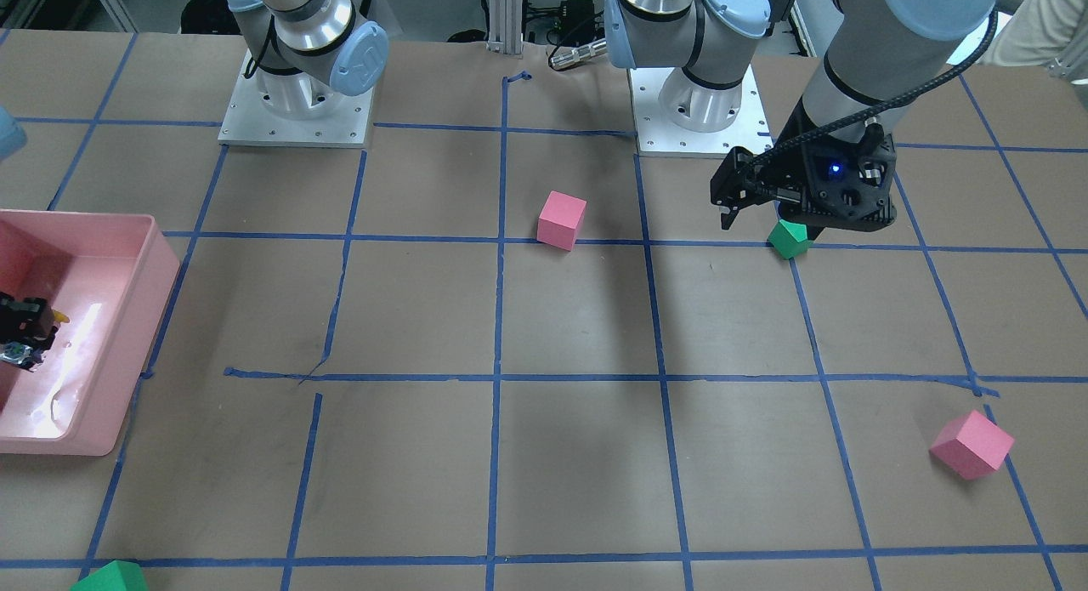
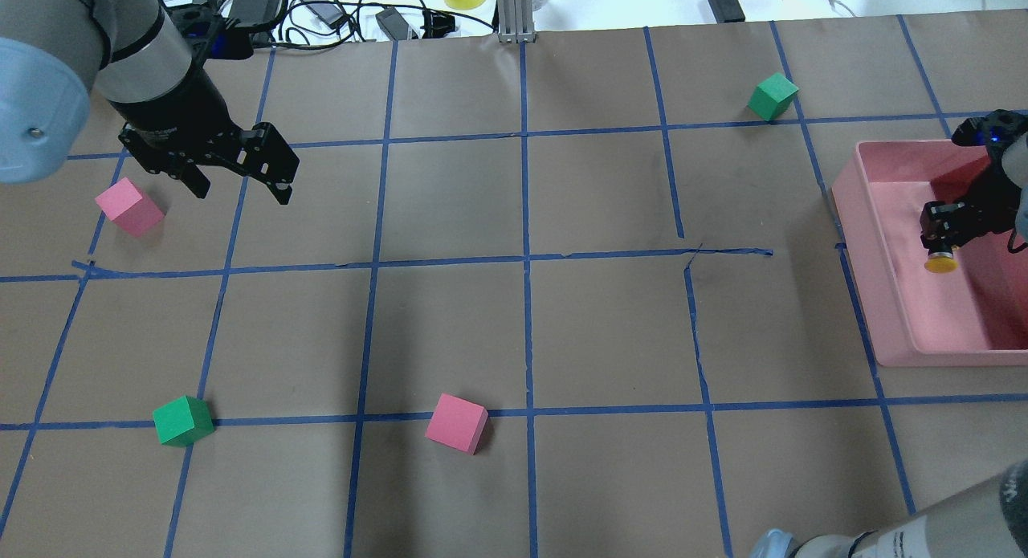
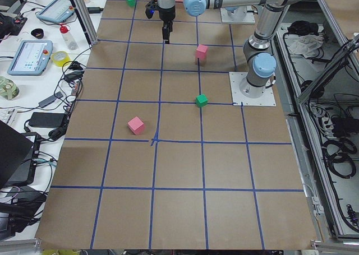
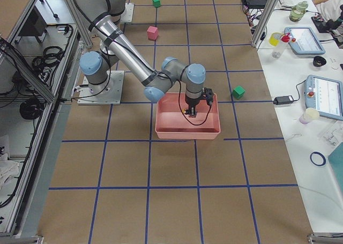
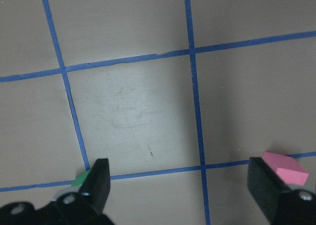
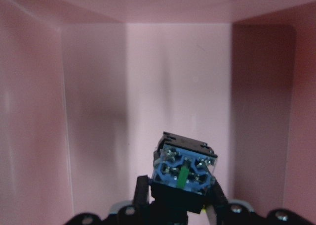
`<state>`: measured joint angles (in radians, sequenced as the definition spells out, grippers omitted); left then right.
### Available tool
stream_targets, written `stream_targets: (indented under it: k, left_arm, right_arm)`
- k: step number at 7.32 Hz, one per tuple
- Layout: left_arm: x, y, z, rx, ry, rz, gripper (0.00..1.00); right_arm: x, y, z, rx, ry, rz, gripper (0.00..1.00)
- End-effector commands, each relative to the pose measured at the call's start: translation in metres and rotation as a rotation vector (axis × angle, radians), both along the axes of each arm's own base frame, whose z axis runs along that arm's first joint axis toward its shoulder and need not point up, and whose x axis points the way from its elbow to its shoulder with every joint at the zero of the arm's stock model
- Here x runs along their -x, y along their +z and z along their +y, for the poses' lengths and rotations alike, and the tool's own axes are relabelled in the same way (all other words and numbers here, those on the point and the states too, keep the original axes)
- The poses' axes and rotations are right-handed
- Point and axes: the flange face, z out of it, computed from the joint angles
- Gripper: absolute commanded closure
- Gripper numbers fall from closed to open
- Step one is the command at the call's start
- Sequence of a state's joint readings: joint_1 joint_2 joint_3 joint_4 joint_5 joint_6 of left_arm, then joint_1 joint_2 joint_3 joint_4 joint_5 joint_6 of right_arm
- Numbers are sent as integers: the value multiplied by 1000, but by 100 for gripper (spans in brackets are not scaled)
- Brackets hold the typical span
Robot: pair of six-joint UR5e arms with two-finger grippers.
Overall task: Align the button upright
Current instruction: 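Lift the switch out of the pink bin with the right gripper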
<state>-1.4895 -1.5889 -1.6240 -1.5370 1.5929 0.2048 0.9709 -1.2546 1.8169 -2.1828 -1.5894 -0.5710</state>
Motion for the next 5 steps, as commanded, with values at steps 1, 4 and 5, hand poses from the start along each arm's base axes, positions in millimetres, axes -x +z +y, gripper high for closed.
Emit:
stream_targets:
  k: [1, 4, 5]
  left_arm:
    - [0, 0, 0, -1, -1, 1, 0]
    - [0, -5, -2, -8, -2, 1, 0]
    - [0, -6, -3, -10, -2, 3, 0]
  right_arm:
    - [-32, 41, -19, 13, -9, -9, 100]
    - [-187, 65, -57, 28, 10, -60, 100]
    - [-243, 60, -57, 17, 28, -66, 100]
